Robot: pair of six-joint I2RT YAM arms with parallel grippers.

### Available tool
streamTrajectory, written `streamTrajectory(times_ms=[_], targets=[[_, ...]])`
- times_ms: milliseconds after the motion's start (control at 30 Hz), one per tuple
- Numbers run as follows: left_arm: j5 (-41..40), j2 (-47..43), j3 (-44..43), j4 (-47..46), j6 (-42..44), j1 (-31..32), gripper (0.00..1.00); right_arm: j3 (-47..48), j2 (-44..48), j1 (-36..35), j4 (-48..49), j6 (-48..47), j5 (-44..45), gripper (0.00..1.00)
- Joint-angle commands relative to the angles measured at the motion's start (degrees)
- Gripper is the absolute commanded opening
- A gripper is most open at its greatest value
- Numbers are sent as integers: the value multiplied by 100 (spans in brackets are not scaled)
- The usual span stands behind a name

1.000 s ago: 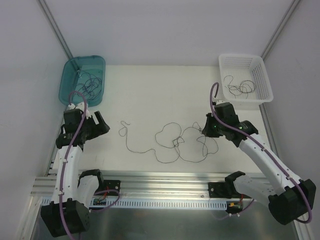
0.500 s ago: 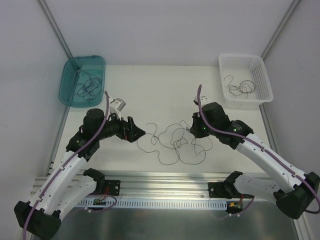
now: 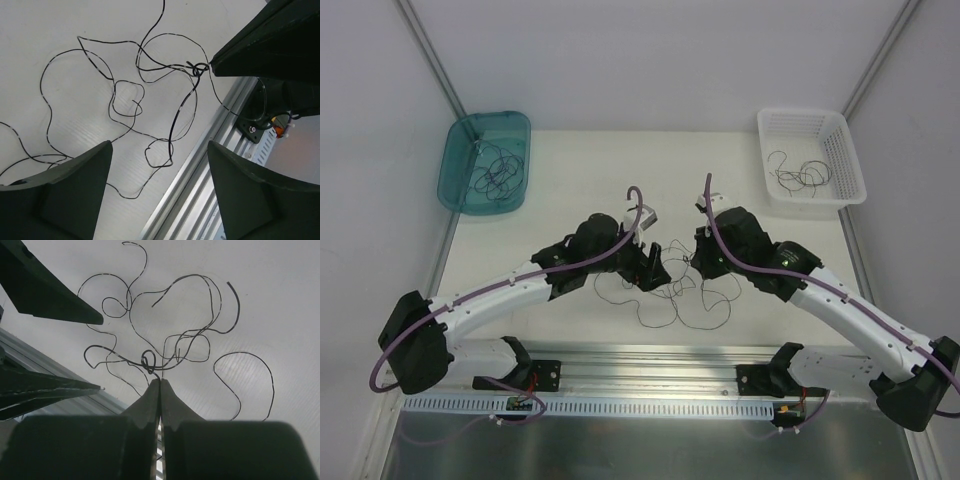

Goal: Untangle the cables
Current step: Untie the cable.

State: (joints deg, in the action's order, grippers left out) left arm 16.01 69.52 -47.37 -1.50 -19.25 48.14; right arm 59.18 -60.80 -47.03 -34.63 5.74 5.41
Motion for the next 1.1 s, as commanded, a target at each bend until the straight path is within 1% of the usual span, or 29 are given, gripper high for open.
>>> streamTrajectory(times_ms=[0,33,100,133,167,200,233,267,333,367,467,500,533,567,600,700,733,833,900,1000,1067], targets=[[-546,228,-360,-483,-88,213,70,252,50,-52,114,6,171,1],[-572,307,-378,-483,-97,231,50,235,68,-61,106,6,188,1],[-669,300,-343,-474,-158,240,26,182,85,-61,80,-46,293,1],[-826,256,-308,-483,-141,240,2,156,138,-61,1,-73,398,1],[-949,195,-212,-457,-150,240,0,129,147,-52,-43,-99,521,1],[-1107,-6,-150,-422,-150,231,0,60,173,-35,-87,-151,827,1],[-1439,-121,-88,-378,-141,222,0,15,217,0,-183,-178,952,1],[-1565,-244,8,-230,-132,222,0,-29,243,53,-236,-196,1058,1],[-2021,-613,79,-27,-158,100,0,-152,331,316,-368,-205,1208,1],[-2049,-745,114,252,-185,29,0,-204,358,430,-386,-213,1260,1],[-1979,-1290,254,518,-237,-357,0,-354,437,948,-483,-213,1278,1],[-1935,-1579,290,684,-255,-480,0,-398,446,1272,-509,-205,1200,1],[-1865,-1729,325,782,-307,-611,0,-468,454,1449,-536,-196,1138,1],[-1708,-1853,404,861,-334,-970,0,-503,446,1616,-536,-187,1051,1],[-1654,-2071,431,975,-369,-1130,0,-530,454,1896,-553,-196,1024,1],[-1619,-2336,527,1388,-334,-1666,0,-574,420,2214,-597,-213,971,1],[-1627,-2381,554,1546,-352,-1763,0,-565,402,2276,-615,-213,962,1],[-1610,-2408,720,1591,-500,-2062,0,-600,270,2347,-527,-249,813,1],[-1619,-2198,826,1600,-589,-2159,0,-644,148,2347,-457,-240,646,1],[-1671,-1786,940,1591,-773,-2186,0,-758,-134,2347,-273,-179,496,5],[-1881,-1461,984,1574,-844,-2195,0,-846,-257,2347,-150,-161,356,7]])
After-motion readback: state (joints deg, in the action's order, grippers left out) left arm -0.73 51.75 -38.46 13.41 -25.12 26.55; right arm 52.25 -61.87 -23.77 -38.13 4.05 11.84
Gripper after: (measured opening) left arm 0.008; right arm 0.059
